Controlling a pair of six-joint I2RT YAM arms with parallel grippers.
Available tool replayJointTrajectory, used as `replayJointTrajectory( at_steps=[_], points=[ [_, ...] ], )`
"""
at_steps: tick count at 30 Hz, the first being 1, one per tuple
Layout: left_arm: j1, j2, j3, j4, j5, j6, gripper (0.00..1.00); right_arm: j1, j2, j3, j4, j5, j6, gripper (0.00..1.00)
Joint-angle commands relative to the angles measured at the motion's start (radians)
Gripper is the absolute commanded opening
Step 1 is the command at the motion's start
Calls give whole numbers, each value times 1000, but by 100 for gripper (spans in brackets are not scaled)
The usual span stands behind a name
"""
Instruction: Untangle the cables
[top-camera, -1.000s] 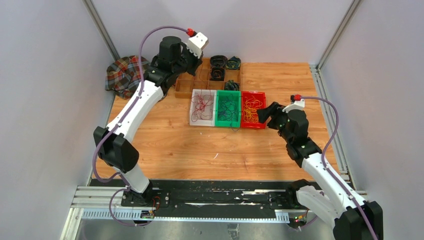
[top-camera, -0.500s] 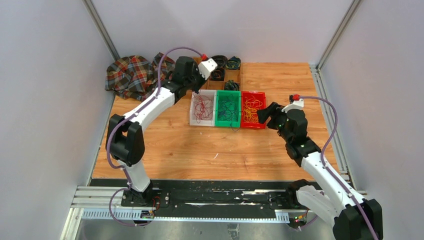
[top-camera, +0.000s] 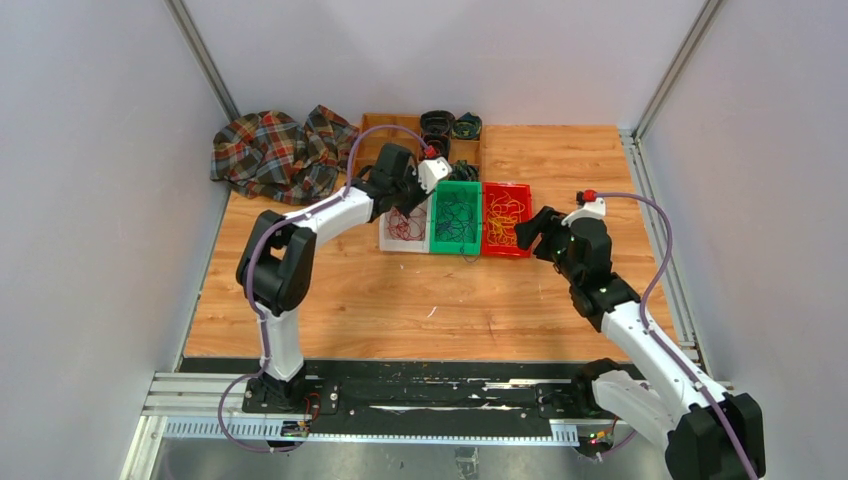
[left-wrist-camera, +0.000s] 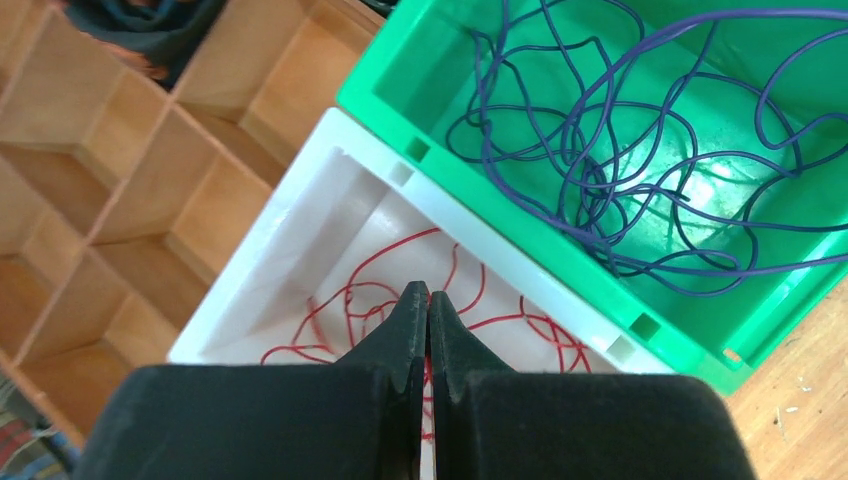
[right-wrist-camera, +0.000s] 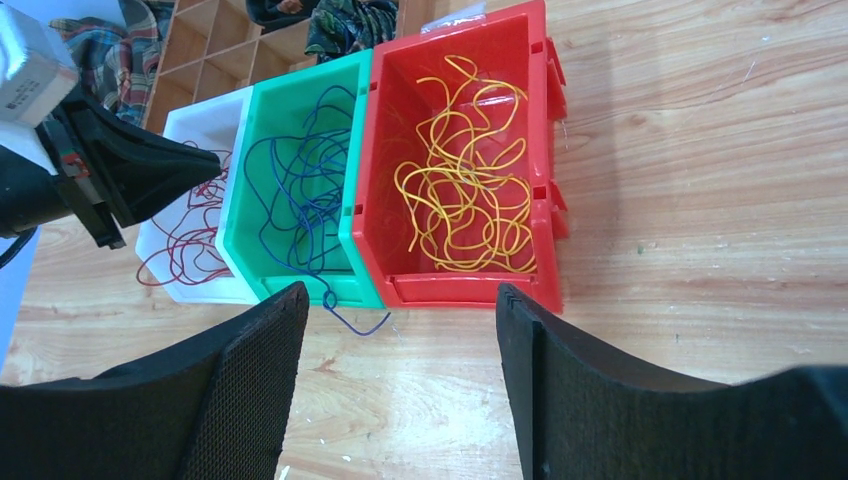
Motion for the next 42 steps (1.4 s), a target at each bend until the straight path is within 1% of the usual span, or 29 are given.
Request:
replayJointTrajectory(
  at_steps=[1, 3, 4, 5, 6, 8, 10, 12, 14, 17, 21, 23, 24, 26, 28, 30, 31, 33, 35, 37, 40, 42],
  points=[
    [-7, 52, 14, 52, 27, -38, 0, -14, 15, 32, -20, 9, -20, 68],
    [-7, 60, 22, 35, 19, -39, 0, -14, 21, 38, -21, 7, -29, 68],
    [-7, 55, 35, 14, 16, -40, 2, -14, 21, 43, -26, 10, -36, 68],
    [-7, 51, 56, -14, 15, -40, 9, -14, 20, 48, -31, 13, -45, 69],
    [-5, 38, 80, -50, 19, -41, 18, -14, 19, 55, -34, 19, -54, 70],
    [0, 13, 138, -134, 40, -39, 47, -14, 17, 67, -40, 28, -71, 71],
    [2, -17, 184, -221, 56, -32, 65, -14, 15, 83, -55, 40, -84, 74],
    [4, -48, 223, -289, 63, -18, 85, -13, 14, 96, -62, 48, -99, 76],
    [4, -71, 262, -356, 64, -13, 98, -14, 15, 108, -74, 59, -114, 79],
    [5, -96, 322, -456, 72, -29, 98, -13, 25, 134, -96, 79, -143, 82],
    [9, -159, 363, -562, 67, -38, 98, -14, 24, 165, -132, 124, -187, 84],
    [31, -212, 360, -590, 59, -58, 98, -14, 9, 164, -137, 208, -217, 84],
    [54, -247, 339, -584, 71, -91, 98, -13, 1, 150, -125, 265, -239, 85],
    [123, -354, 240, -517, 126, -162, 98, -16, -9, 91, -61, 421, -293, 85],
    [203, -463, 81, -371, 171, -240, 98, -19, 4, 21, 39, 559, -340, 85],
    [269, -560, -111, -174, 153, -288, 98, -27, 50, -26, 130, 629, -396, 85],
    [292, -602, -199, -105, 131, -282, 98, -34, 85, -33, 142, 660, -428, 85],
    [337, -669, -359, 13, 88, -277, 98, -60, 167, -23, 115, 760, -410, 85],
    [397, -713, -495, 104, 97, -289, 98, -122, 219, -31, 102, 762, -365, 86],
    [468, -737, -618, 181, 116, -293, 98, -192, 226, -68, 127, 727, -312, 86],
    [537, -747, -793, 309, 165, -276, 98, -269, 205, -187, 285, 663, -310, 86],
    [561, -744, -881, 397, 167, -265, 98, -299, 212, -246, 403, 593, -333, 86]
  ],
)
